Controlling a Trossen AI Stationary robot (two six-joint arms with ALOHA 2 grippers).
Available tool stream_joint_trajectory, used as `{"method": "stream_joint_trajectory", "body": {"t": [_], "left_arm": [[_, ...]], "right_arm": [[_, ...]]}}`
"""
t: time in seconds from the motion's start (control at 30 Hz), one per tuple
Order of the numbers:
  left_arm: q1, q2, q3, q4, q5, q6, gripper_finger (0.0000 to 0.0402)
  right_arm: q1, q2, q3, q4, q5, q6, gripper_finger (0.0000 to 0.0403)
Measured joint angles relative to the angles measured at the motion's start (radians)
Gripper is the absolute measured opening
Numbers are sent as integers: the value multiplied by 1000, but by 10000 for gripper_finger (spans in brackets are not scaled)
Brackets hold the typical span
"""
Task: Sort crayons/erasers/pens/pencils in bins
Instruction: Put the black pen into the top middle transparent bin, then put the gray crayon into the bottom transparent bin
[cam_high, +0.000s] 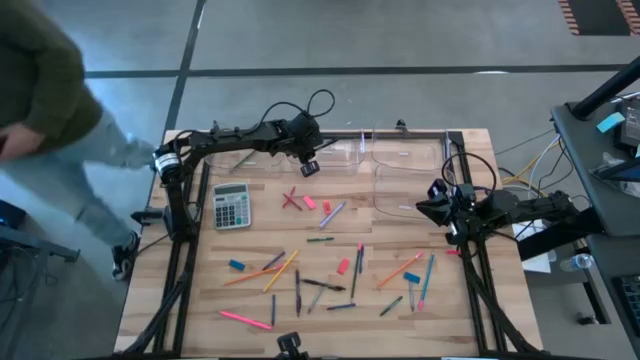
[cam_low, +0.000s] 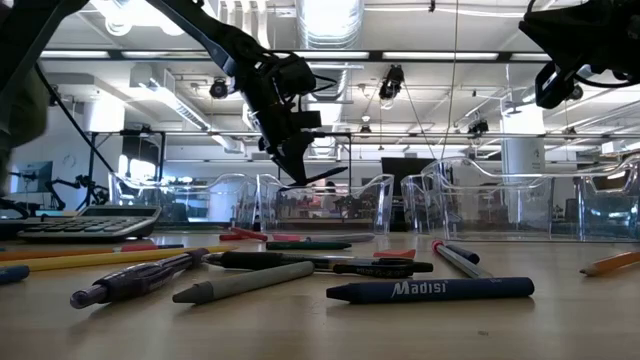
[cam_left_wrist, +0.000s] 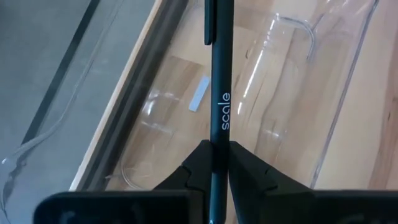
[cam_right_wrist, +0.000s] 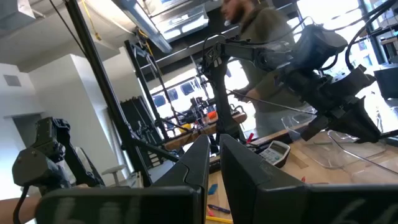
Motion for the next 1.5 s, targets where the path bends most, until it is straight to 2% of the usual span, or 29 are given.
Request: {"method": "stream_joint_trajectory", "body": {"t": [0.27,0.5,0.63,0.83,0.93,1.07,1.13,1.2,1.3,1.43,1.5], "left_arm": [[-1,0,0,-4,-1,-5,87],[-2,-47,-1,-29,-1,-27,119],[-8,-155,7,-58,-8,-95,122],[-64,-425,-53,-49,-29,-151,122],[-133,-575,-140,21,-41,-195,122],[-265,-749,-315,167,-62,-267,122],[-347,-818,-420,258,-95,-301,122],[-427,-868,-530,378,-171,-313,122],[-512,-888,-693,560,-316,-315,122],[-561,-861,-829,704,-338,-376,122],[-580,-838,-866,723,-339,-423,122]], "right_arm": [[0,0,0,0,0,0,31],[0,0,0,0,0,0,31],[0,0,0,-2,0,0,31],[0,0,0,-3,0,1,31],[0,0,0,-3,0,0,31],[0,0,0,-3,0,0,31],[0,0,0,-3,0,0,31],[0,1,0,-3,0,0,31],[0,0,0,-3,0,0,31],[0,1,0,-7,-1,3,31],[0,2,0,-8,-1,2,31]]}}
